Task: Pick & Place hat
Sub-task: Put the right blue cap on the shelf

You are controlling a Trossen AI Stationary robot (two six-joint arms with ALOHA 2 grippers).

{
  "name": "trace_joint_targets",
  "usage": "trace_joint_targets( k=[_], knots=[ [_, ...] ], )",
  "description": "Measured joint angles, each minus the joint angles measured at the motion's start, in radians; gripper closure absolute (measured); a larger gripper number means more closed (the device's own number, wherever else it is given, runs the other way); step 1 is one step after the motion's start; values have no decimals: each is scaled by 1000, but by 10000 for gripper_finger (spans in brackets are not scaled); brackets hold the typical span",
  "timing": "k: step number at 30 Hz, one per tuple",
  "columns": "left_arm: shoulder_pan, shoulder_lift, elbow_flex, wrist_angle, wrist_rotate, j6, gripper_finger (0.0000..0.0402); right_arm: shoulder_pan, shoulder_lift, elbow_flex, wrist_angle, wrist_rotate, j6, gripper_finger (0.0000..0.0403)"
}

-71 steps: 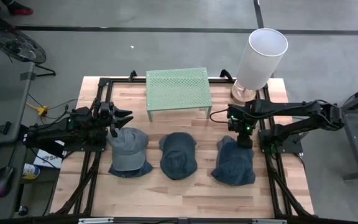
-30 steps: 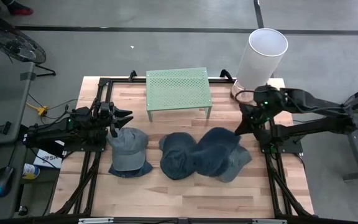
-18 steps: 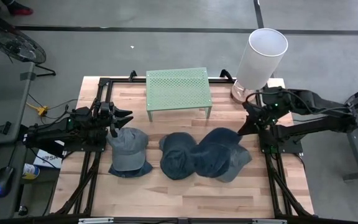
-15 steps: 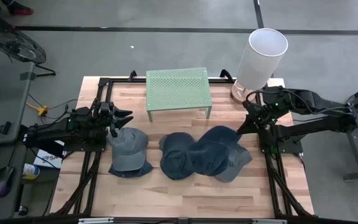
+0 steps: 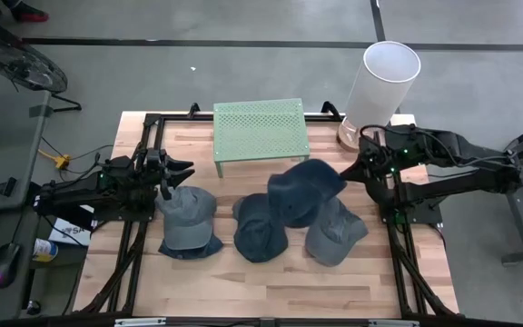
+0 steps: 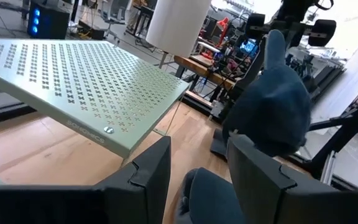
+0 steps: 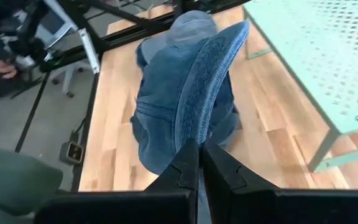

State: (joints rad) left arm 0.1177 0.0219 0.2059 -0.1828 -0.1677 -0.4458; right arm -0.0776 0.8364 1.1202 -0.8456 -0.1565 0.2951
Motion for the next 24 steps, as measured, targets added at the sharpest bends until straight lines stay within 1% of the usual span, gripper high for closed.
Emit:
trace_joint_targets(
  k=[4,7,11,14,16,19,20,24],
  knots=[
    [0,0,0,34,-12,-7,246,0,0,0,14,51,19,402],
    [0,22,0,134,-4,24,246,0,0,0,62,89,17,402],
    [0,115,0,297,19,94,246,0,1,0,154,131,-14,402],
    [0,216,0,423,-9,100,240,0,2,-1,218,182,-49,402],
    [0,289,4,516,-19,99,229,0,2,-1,252,221,-77,402],
    [0,393,39,638,-17,92,200,0,2,-1,290,288,-118,402],
    [0,427,58,660,-12,79,188,0,2,-1,304,311,-130,402],
    [0,564,167,662,-5,52,145,0,7,-1,361,387,-170,402]
  ],
)
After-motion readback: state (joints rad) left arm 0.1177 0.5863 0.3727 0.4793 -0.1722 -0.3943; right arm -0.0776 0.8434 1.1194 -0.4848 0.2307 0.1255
